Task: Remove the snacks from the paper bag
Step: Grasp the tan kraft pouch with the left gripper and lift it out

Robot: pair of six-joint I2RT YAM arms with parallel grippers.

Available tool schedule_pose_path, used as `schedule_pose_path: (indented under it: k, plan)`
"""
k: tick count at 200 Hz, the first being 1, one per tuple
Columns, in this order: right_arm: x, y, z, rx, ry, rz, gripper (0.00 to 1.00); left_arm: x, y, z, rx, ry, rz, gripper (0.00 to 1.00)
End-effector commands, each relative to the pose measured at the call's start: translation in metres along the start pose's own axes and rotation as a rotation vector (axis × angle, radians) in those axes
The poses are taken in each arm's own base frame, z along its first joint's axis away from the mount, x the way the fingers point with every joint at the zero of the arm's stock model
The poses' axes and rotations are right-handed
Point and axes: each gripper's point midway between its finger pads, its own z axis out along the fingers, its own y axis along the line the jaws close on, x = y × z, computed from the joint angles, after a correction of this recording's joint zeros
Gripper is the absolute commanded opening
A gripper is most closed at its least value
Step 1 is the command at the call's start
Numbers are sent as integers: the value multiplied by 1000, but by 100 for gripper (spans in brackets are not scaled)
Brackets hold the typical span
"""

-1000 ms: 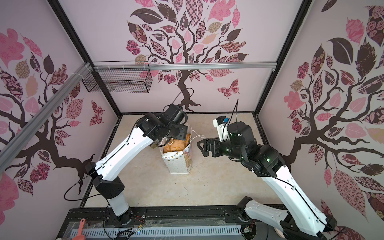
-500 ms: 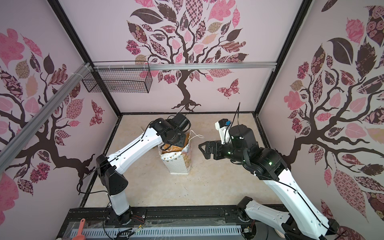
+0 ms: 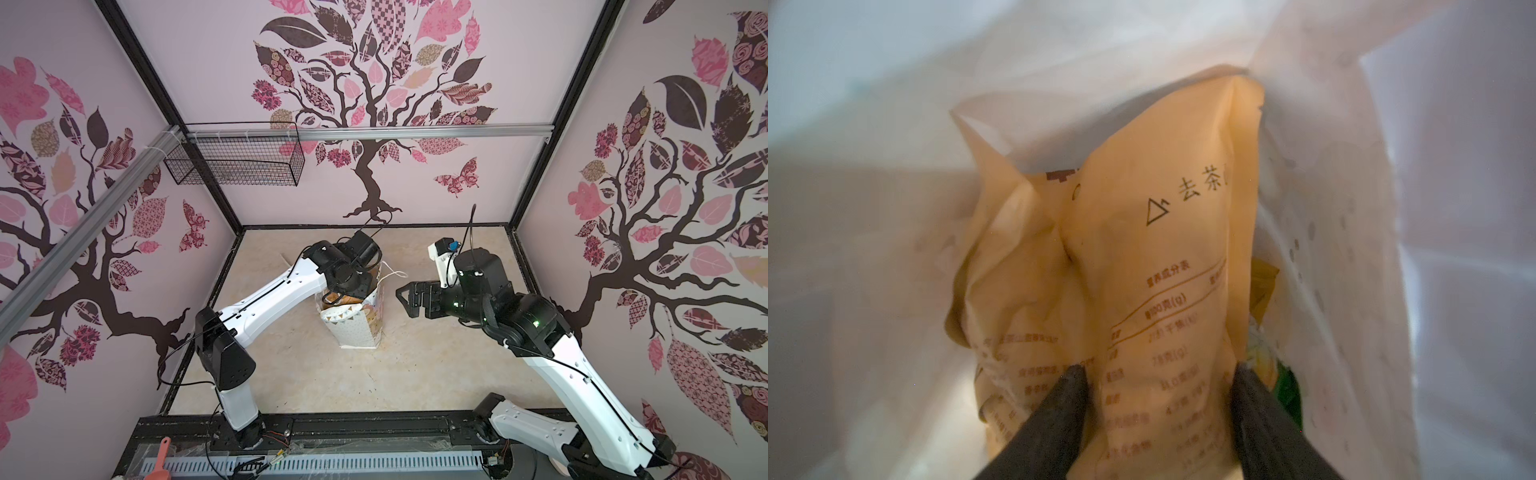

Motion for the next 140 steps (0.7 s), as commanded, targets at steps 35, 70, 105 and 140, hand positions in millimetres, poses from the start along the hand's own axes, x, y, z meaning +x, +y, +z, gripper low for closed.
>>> schedule_pose_path:
  k: [35,70,105,140]
  plan:
    - [-4,9,-7,-28,1,0,100,6,-5,-1,31,36,7,8]
    - [-6,11,-8,-37,-3,1,100,-6,-1,-20,36,-24,-5,0]
    - [-5,11,-8,-35,-4,2,99,-18,2,-44,49,-97,-26,0]
    - [-6,11,-9,-34,-10,-1,100,-32,4,-70,77,-172,-41,0]
